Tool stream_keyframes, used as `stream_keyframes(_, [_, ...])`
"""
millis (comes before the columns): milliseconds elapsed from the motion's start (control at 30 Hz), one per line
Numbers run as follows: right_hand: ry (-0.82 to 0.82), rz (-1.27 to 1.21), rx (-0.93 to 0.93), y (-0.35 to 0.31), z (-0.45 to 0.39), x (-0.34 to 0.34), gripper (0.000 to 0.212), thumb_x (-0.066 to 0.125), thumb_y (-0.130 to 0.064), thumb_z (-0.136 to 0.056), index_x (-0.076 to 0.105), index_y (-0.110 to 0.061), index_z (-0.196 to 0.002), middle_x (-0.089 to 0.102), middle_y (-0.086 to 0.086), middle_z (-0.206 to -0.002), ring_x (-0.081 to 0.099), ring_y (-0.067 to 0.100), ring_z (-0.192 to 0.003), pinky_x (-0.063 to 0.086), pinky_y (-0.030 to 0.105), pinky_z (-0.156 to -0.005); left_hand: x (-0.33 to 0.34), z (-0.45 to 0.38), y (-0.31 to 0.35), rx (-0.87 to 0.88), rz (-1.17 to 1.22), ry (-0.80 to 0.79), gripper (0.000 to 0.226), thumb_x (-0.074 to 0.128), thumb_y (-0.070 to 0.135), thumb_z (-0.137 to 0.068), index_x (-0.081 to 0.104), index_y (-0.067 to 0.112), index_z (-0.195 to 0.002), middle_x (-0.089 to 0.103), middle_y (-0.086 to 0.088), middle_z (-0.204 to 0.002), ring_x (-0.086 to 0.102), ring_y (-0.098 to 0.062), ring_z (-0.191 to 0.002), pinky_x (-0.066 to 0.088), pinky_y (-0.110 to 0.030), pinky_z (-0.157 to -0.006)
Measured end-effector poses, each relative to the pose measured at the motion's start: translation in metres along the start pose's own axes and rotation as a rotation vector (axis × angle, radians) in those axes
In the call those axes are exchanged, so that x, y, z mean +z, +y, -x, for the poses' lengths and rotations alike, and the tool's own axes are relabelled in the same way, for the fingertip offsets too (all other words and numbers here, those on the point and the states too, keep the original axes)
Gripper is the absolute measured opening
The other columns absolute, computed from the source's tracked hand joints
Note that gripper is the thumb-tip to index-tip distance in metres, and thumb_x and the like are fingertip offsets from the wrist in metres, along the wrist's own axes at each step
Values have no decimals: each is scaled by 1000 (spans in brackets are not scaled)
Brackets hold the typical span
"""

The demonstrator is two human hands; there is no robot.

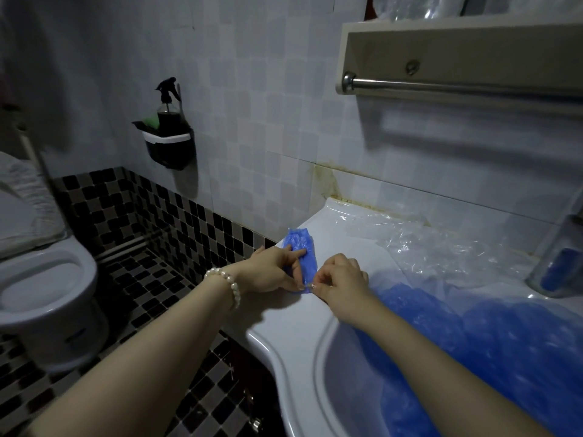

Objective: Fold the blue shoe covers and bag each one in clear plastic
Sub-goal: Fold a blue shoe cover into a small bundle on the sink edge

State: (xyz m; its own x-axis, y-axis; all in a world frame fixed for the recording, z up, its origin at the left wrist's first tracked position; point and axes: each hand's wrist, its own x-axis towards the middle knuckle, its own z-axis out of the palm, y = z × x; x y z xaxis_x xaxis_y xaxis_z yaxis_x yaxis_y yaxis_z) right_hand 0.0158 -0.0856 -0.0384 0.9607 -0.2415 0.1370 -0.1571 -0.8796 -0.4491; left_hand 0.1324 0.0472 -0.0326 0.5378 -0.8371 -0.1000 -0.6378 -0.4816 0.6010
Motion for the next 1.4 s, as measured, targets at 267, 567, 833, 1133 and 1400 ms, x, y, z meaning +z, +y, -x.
stream_keyframes(267, [-57,-29,132,-8,-8,-9,36,57,-23,-91,44,-24,-56,49,0,-103,48,24,-107,35,32,-86,1,6,0,16,39,32,17,82,37,-60,65,35,-60,40,12,-146,16,-2,-142,6,-48,-117])
stream_keyframes(567, [50,-251,-15,-1,0,-4,21,70,-26,-80,53,-36,-73,52,-8,-93,56,16,-97,44,39,-91,2,-1,-12,46,80,38,16,68,55,-56,65,40,-56,64,24,-104,26,2,-138,10,-50,-116])
stream_keyframes(833, [82,-154,-99,9,-3,3,7,65,-20,-86,69,-16,-82,51,-4,-97,51,20,-100,41,39,-93,1,1,-3,37,21,15,37,59,58,-55,69,30,-77,40,17,-145,16,-2,-142,5,-50,-116])
stream_keyframes(1133, [3,-50,-19,1,-5,1,28,56,-26,-91,45,-32,-66,51,-3,-110,43,18,-109,27,28,-88,-2,4,-6,53,196,11,10,82,25,-69,73,26,-66,65,27,-94,34,11,-130,19,-38,-117])
stream_keyframes(1400, [179,-376,-171,22,-1,8,7,75,-9,-76,70,-14,-75,47,-6,-87,55,21,-87,53,34,-81,-3,5,-3,-22,240,35,20,73,12,-79,64,2,-65,65,13,-111,37,10,-128,27,-21,-110])
